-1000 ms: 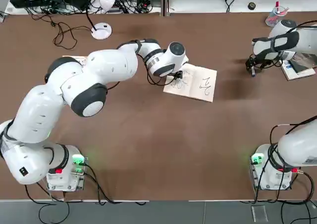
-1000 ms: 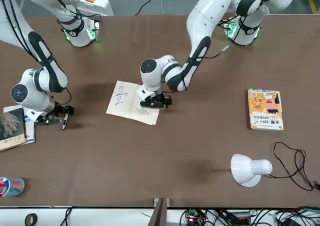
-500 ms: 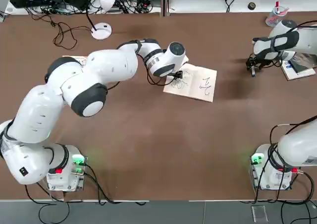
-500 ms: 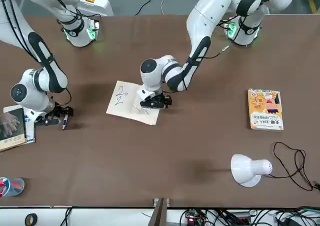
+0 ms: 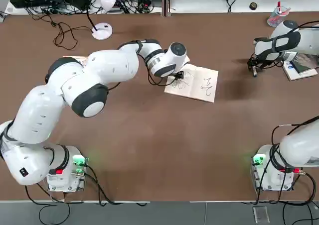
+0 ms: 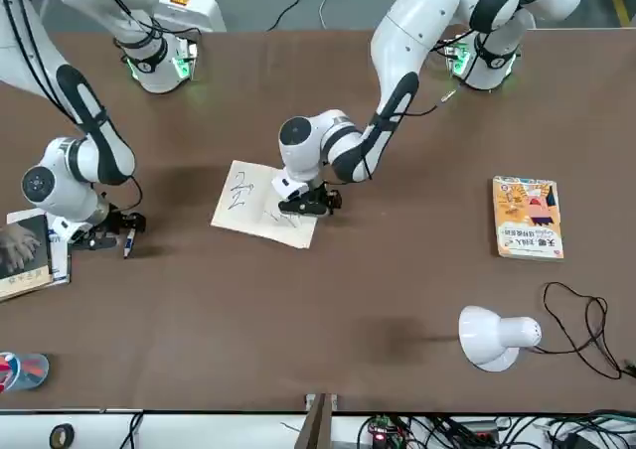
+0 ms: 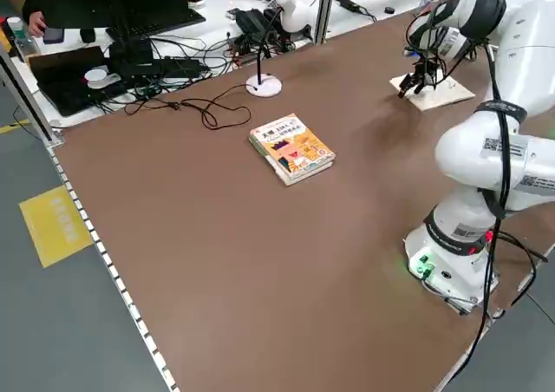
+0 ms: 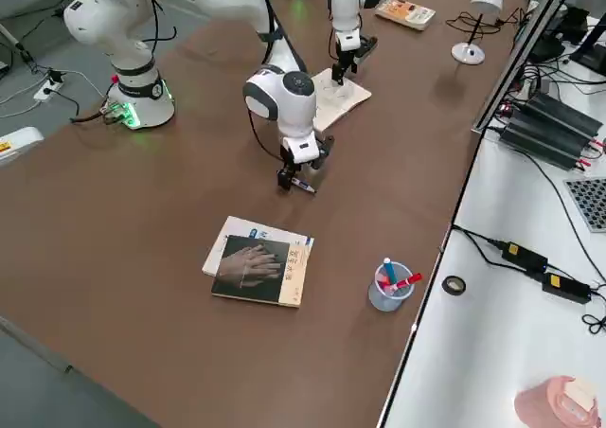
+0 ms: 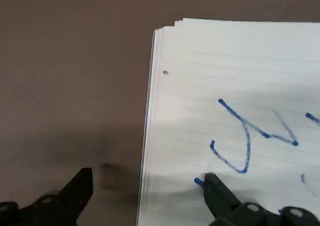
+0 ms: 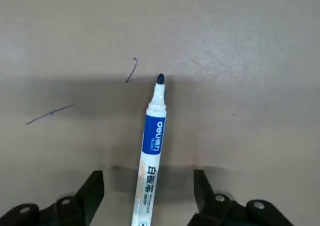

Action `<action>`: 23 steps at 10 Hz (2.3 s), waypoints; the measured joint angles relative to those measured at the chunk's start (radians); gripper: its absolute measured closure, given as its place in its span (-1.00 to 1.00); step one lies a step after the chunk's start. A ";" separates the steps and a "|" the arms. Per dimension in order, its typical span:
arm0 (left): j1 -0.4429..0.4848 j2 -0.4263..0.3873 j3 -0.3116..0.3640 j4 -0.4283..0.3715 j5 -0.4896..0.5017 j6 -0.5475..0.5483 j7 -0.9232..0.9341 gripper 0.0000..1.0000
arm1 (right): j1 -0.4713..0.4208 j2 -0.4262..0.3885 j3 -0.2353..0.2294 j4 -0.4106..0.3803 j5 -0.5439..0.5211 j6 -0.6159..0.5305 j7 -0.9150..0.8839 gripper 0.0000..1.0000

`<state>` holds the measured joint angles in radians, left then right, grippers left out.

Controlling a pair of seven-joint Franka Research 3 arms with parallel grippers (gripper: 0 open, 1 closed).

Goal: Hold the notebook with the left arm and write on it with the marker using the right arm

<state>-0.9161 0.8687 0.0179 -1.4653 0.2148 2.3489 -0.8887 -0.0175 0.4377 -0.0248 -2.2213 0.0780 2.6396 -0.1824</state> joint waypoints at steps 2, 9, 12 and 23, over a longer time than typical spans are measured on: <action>0.000 0.000 0.000 0.000 0.000 0.000 0.000 -1.00 | 0.000 0.012 0.000 0.000 0.000 0.016 0.000 -0.55; 0.000 0.000 0.000 0.000 0.000 0.000 0.000 -1.00 | -0.010 0.003 -0.001 0.001 0.006 0.032 0.037 0.67; 0.000 0.000 0.000 0.000 0.000 0.001 0.000 -1.00 | -0.012 0.003 0.007 0.002 0.073 0.028 0.065 0.67; 0.000 0.001 0.000 0.000 0.000 0.001 0.000 -1.00 | 0.011 -0.077 0.201 0.183 0.703 -0.506 0.528 0.67</action>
<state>-0.9161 0.8692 0.0179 -1.4653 0.2149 2.3500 -0.8887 -0.0060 0.3605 0.1762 -2.0386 0.7808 2.1335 0.3459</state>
